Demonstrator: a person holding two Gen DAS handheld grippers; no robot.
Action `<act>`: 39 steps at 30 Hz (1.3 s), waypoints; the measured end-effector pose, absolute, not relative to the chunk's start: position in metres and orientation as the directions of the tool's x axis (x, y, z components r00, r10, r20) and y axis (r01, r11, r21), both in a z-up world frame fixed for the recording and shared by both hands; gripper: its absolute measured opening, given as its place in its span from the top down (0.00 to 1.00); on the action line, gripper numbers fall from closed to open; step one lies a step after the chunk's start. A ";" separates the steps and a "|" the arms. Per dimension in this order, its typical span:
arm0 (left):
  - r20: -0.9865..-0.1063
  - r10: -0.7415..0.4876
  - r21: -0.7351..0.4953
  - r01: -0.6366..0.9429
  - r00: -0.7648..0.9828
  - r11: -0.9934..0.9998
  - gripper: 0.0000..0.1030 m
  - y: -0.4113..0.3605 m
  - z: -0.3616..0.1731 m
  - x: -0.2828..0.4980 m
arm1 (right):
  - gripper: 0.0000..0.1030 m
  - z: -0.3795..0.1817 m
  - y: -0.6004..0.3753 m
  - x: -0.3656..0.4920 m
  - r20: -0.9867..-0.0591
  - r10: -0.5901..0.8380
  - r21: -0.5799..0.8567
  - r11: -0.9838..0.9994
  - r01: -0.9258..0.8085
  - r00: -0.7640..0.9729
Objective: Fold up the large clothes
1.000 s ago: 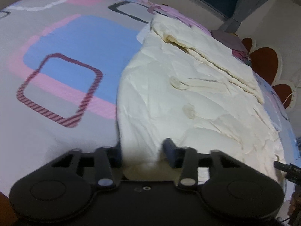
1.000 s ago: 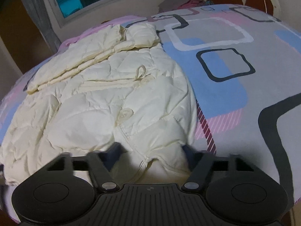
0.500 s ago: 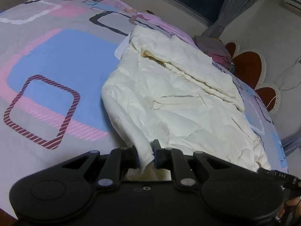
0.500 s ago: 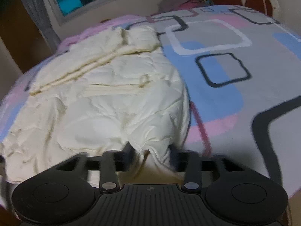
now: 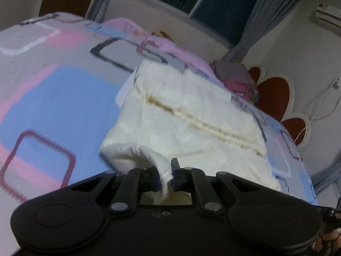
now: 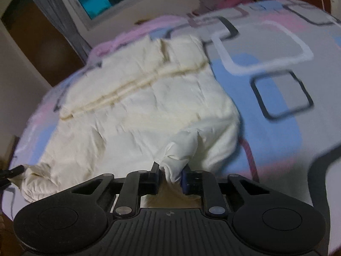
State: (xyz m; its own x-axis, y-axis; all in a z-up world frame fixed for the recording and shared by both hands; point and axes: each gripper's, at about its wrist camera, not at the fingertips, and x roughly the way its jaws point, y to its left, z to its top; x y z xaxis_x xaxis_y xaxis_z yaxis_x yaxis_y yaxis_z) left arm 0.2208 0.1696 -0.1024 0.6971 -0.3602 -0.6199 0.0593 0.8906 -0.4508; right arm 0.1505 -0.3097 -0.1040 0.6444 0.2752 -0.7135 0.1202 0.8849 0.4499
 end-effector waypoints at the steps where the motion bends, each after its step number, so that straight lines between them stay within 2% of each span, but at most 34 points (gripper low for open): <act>1: -0.615 -0.359 -0.450 0.061 0.702 0.891 0.92 0.168 -0.100 0.228 | 0.82 -0.100 -0.310 0.157 -0.704 0.280 0.459 0.881 0.117 0.653; 15: -0.571 -0.317 -0.436 0.048 0.757 0.899 0.93 0.147 -0.082 0.334 | 0.85 -0.074 -0.330 0.276 -0.624 0.281 0.494 0.865 0.089 0.729; 24: -0.561 -0.240 -0.390 0.003 0.792 0.921 0.93 0.130 -0.077 0.412 | 0.85 -0.074 -0.352 0.364 -0.599 0.245 0.504 0.855 0.122 0.763; 39: -0.633 -0.070 -0.235 -0.105 0.771 0.966 0.93 0.096 -0.101 0.528 | 0.85 -0.116 -0.378 0.486 -0.666 0.193 0.520 0.813 0.263 0.721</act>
